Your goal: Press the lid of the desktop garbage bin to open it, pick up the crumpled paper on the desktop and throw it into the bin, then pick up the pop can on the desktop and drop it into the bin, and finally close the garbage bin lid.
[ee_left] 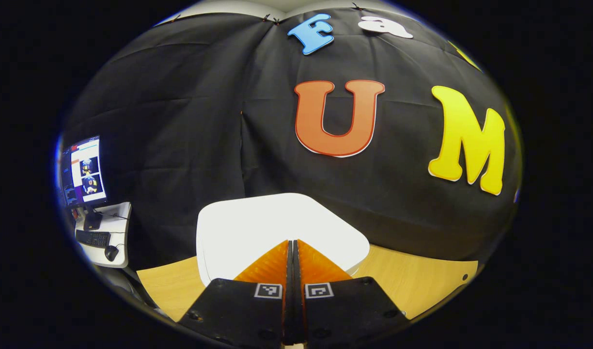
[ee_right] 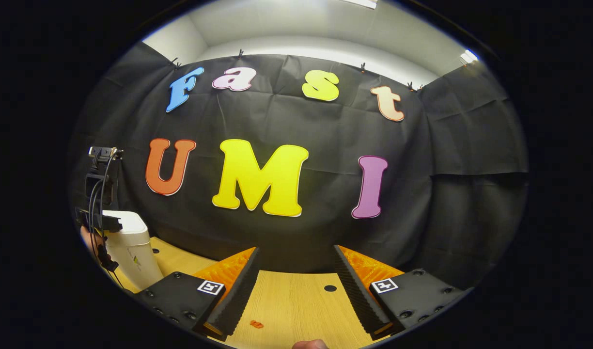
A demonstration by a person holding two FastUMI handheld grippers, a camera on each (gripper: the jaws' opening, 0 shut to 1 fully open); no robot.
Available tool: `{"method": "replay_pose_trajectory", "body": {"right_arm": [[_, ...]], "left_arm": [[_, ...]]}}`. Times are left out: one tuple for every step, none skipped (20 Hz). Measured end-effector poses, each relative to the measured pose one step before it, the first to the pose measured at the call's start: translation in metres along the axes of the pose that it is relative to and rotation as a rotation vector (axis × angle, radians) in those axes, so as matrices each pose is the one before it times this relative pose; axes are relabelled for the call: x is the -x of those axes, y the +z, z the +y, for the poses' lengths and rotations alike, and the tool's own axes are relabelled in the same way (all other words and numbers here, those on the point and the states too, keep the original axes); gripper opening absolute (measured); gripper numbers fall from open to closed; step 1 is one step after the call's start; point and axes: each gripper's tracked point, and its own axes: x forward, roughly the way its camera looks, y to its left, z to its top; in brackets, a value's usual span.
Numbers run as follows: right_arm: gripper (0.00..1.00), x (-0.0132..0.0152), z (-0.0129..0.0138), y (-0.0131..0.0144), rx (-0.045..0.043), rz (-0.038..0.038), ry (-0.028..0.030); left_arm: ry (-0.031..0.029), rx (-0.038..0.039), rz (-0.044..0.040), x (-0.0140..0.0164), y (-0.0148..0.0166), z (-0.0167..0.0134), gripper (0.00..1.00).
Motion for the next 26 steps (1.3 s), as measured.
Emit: {"method": "replay_pose_trajectory", "body": {"right_arm": [[0.94,-0.00054,0.00228,-0.00089,-0.00403,0.00310,0.00581],[0.94,-0.00030,0.00202,-0.00136,-0.00020,0.00192,0.00599],[0.94,-0.00121,0.00157,-0.00119,0.00250,0.00278,0.00289],[0.94,-0.00155,0.00185,-0.00152,-0.00312,0.00342,0.00609],[0.94,-0.00164,0.00306,0.00015,-0.00377,0.00363,0.00800],[0.94,-0.00140,0.00316,-0.00088,0.00121,0.00252,0.00860],[0.94,-0.00127,0.00212,0.00092,0.00599,-0.00208,0.00799],[0.94,-0.00147,0.00024,0.00132,0.00465,-0.00490,0.00290],[0.94,-0.00185,-0.00100,0.00290,0.00123,-0.00575,-0.00188],[0.94,0.00090,-0.00101,0.00219,-0.00551,-0.00780,-0.00404],[0.94,0.00034,-0.00075,0.00238,-0.00858,-0.00598,-0.00303],[0.94,-0.00017,0.00063,-0.00095,-0.00279,-0.00137,-0.00035],[0.94,0.00090,-0.00081,0.00023,-0.00061,-0.00134,-0.00257],[0.94,0.00050,-0.00195,0.00018,-0.00542,-0.00063,-0.00550],[0.94,0.00090,-0.00152,0.00011,-0.01056,0.00247,-0.00610],[0.92,0.00163,-0.00090,0.00102,-0.01373,-0.00274,-0.00526],[0.94,0.00121,-0.00131,0.00222,-0.00865,-0.00507,-0.00629],[0.94,-0.00049,-0.00132,0.00029,-0.00430,-0.00276,-0.00606],[0.94,0.00073,-0.00053,0.00107,-0.00658,-0.00313,-0.00297],[0.94,0.00024,-0.00161,0.00040,-0.00746,-0.00377,-0.00529],[0.94,0.00083,-0.00182,0.00151,-0.00768,-0.00354,-0.00614],[0.94,0.00025,-0.00107,-0.00057,-0.00775,-0.00284,-0.00392],[0.94,0.00068,-0.00012,-0.00009,-0.00696,0.00016,-0.00074],[0.94,0.00094,0.00089,-0.00136,-0.00324,-0.00052,0.00238],[0.94,0.00088,-0.00090,0.00046,0.00089,-0.00074,0.00022],[0.94,0.00086,-0.00139,-0.00061,-0.00090,-0.00178,-0.00031]], "left_arm": [[0.00198,-0.01908,0.00552,-0.00069,-0.00169,-0.00014,0.04],[-0.00258,-0.02718,-0.00290,-0.00139,-0.00213,0.00094,0.04],[-0.00270,-0.00324,-0.00832,0.00054,-0.00055,-0.00064,0.03],[-0.00153,0.00184,-0.00798,0.00149,-0.00147,-0.00239,0.04],[0.00092,-0.01168,-0.00938,-0.00016,0.00250,0.00068,0.04],[0.00259,-0.00466,-0.00827,0.00031,0.00140,0.00130,0.03],[-0.00108,0.00039,-0.00948,-0.00012,0.00284,-0.00088,0.04],[-0.01223,0.00831,-0.02277,0.00139,0.00594,0.00001,0.03],[-0.02685,0.01386,-0.01108,0.00054,0.00531,-0.00184,0.03],[-0.01542,0.03272,0.00199,0.00372,0.00230,-0.00211,0.03],[-0.01322,0.01862,-0.01085,0.00257,0.00734,-0.00017,0.03],[-0.01231,-0.00104,-0.02772,0.00237,0.01269,-0.00099,0.03],[-0.01012,-0.01214,-0.02529,0.00192,0.01028,-0.00078,0.03],[-0.01550,-0.00696,-0.02152,0.00186,0.01076,-0.00188,0.03],[-0.01725,0.00758,-0.01649,0.00341,0.00820,-0.00284,0.03],[-0.02294,0.01199,-0.01501,0.00232,0.00795,-0.00458,0.04],[-0.01480,0.00122,-0.01463,0.00201,0.00753,-0.00343,0.04],[-0.01306,-0.00376,-0.01330,0.00239,0.00825,-0.00140,0.05],[-0.01798,-0.00354,-0.01353,0.00207,0.00652,-0.00361,0.08],[-0.01636,-0.00954,-0.01335,0.00137,0.00558,-0.00311,0.12],[-0.02723,-0.01203,-0.00879,0.00221,0.00478,-0.00664,0.17],[-0.02284,-0.01357,-0.00672,0.00365,0.00336,-0.00510,0.20],[-0.01498,-0.01095,-0.00762,0.00300,0.00358,-0.00391,0.32],[-0.01531,-0.00386,-0.00805,0.00386,0.00420,-0.00342,0.37],[-0.01454,-0.00066,-0.00571,0.00478,0.00168,-0.00396,0.45],[-0.01255,-0.00002,-0.00168,0.00484,0.00277,-0.00364,0.47]]}}
